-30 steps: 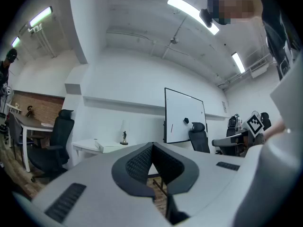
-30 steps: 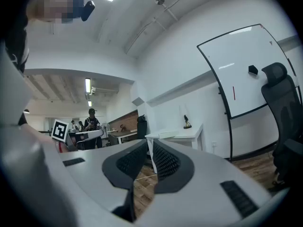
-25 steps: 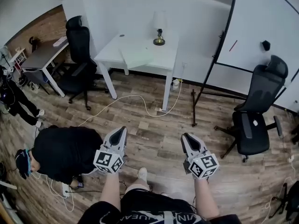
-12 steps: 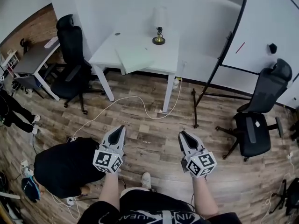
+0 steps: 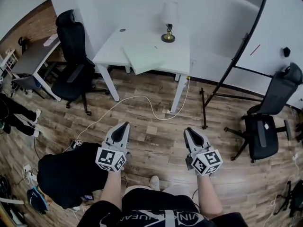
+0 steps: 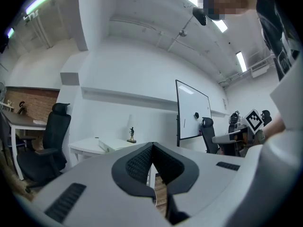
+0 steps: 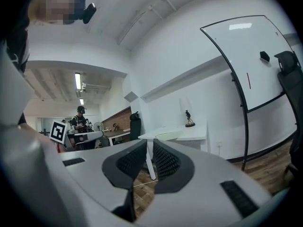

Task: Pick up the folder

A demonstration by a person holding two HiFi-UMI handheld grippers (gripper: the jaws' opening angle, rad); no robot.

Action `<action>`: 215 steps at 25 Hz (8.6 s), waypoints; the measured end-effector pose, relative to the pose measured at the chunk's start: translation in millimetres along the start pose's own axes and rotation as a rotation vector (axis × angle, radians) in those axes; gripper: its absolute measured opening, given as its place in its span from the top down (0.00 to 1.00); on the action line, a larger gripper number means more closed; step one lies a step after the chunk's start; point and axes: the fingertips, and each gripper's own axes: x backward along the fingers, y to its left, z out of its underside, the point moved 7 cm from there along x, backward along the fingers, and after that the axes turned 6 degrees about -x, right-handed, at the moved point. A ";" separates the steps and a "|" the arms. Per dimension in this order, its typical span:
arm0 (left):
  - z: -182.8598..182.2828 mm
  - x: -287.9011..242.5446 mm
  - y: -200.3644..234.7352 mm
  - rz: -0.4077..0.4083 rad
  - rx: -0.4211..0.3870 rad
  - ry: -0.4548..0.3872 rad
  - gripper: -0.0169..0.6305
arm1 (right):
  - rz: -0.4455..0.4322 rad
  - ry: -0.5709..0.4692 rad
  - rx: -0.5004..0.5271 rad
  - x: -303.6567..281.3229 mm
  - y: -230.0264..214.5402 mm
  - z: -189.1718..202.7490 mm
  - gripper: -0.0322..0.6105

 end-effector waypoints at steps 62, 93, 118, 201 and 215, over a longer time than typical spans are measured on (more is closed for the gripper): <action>89.0 -265.0 274.0 -0.082 0.094 0.082 0.95 | -0.111 0.218 -0.256 -433.4 -108.9 25.6 0.87; 141.7 -356.2 330.5 -0.021 0.148 0.152 0.95 | -0.137 0.118 -1.007 -551.6 -143.7 62.3 0.41; 178.1 -386.3 351.9 -0.013 0.201 0.195 0.95 | -0.170 0.094 -1.153 -602.7 -154.4 80.3 0.40; 76.6 -361.3 347.8 -0.059 0.127 0.062 0.95 | -0.019 0.037 -0.553 -516.0 -182.1 -52.8 0.49; 55.9 -356.8 354.8 -0.074 0.091 0.046 0.95 | -0.006 -0.006 -0.399 -504.6 -176.4 -76.3 0.49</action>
